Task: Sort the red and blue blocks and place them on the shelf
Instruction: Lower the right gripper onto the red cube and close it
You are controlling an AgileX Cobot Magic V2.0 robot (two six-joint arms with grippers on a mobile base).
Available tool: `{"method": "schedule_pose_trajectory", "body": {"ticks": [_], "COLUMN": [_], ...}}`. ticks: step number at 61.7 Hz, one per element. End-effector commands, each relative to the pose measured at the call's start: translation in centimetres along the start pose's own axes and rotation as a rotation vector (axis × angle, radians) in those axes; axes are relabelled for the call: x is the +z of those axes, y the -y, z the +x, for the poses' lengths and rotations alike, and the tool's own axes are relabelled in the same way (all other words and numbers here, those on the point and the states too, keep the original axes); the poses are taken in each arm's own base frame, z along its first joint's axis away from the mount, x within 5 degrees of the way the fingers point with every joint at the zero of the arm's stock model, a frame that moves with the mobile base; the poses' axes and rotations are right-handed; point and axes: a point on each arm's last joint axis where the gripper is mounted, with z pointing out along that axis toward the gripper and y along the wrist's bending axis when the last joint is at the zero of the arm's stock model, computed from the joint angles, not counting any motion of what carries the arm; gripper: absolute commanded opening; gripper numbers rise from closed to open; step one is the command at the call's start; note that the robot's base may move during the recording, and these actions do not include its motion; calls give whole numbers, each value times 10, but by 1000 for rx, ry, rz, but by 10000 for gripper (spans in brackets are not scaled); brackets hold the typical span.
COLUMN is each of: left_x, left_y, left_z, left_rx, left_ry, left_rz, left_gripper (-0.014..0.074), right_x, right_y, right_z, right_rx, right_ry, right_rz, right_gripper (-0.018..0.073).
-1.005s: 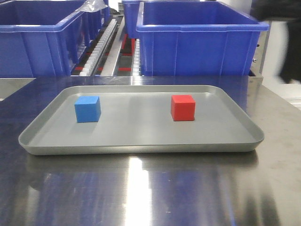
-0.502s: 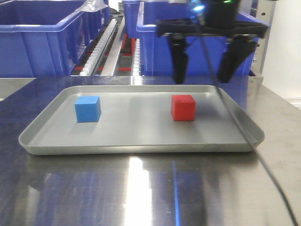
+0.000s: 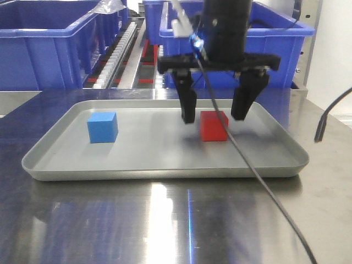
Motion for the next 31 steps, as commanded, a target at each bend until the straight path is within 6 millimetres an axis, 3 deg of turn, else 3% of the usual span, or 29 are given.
{"method": "schedule_pose_trajectory", "body": {"ticks": [1, 31], "left_x": [-1, -1], "left_y": [-1, -1], "left_z": [0, 0], "left_rx": [-11, -11], "left_ry": [75, 75], "left_rz": [-10, -10], "left_gripper": [125, 125], "right_x": [-29, -25], "right_y": [-1, 1], "right_z": [-4, -7], "right_rx": [8, 45], "right_ry": [90, 95], "right_rz": [-45, -47], "right_gripper": [615, 613]}}
